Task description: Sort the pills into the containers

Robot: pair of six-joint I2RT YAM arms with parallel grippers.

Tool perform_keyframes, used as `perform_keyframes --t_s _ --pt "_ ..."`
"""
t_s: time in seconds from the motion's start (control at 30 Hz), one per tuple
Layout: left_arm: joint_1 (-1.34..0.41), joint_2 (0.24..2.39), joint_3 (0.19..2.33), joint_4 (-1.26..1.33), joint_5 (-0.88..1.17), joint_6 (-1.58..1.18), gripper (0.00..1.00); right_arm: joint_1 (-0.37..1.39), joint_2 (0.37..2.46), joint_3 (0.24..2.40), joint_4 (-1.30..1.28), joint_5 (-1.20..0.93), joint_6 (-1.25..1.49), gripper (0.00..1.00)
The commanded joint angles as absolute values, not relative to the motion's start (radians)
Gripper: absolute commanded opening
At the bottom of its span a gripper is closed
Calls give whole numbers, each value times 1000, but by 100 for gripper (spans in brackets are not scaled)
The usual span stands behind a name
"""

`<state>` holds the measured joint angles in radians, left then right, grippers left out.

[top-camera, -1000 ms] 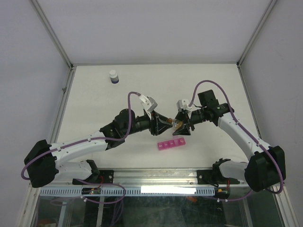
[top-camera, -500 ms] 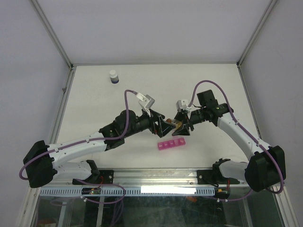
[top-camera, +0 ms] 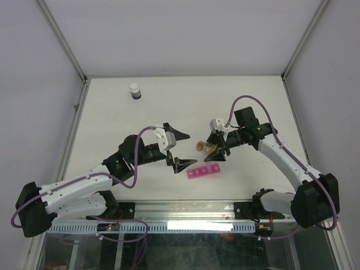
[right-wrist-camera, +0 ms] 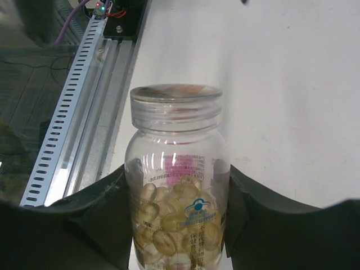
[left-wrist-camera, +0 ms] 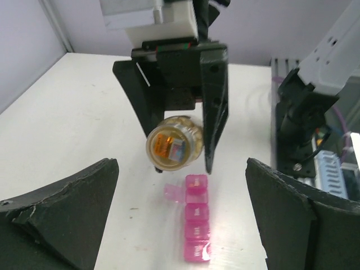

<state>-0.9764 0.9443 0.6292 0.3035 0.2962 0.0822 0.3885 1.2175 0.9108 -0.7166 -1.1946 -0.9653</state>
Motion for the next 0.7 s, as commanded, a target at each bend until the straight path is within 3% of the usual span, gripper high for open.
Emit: perform_keyframes --t_s 0.0,0.67 --pt "-918 1040 712 320 450 231 97 389 1189 954 -710 -1252 -991 0" --pt "-913 1185 812 323 490 179 63 393 1186 955 -716 -1253 -1002 0"
